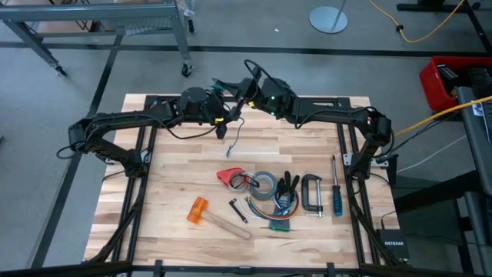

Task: Coil cords
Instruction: Coil the green cable wire on the black spool

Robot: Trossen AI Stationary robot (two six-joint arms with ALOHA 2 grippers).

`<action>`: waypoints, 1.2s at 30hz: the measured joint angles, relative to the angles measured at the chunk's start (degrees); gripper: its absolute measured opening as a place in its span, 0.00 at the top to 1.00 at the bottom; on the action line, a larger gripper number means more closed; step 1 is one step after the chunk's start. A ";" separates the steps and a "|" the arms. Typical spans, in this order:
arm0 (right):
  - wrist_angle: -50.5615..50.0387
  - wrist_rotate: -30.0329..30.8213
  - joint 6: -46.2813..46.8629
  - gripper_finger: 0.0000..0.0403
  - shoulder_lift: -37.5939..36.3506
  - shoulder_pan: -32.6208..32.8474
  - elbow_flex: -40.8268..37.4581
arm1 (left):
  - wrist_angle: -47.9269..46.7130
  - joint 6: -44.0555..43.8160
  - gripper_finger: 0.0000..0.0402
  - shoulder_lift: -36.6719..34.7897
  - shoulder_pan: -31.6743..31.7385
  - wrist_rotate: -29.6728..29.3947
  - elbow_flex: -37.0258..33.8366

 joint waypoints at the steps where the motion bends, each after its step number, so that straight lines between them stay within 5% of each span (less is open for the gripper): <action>1: -0.43 -0.12 0.00 1.00 0.00 0.00 0.00 | -0.22 0.02 1.00 0.00 -0.05 0.06 0.00; 24: -6.91 4.90 -0.17 1.00 -0.50 0.00 0.00 | -1.18 1.24 0.99 -0.04 -0.05 -0.50 0.00; 36: -12.77 15.99 -0.44 1.00 -10.14 -2.46 0.00 | 4.66 7.93 0.80 -0.31 0.05 -1.05 0.00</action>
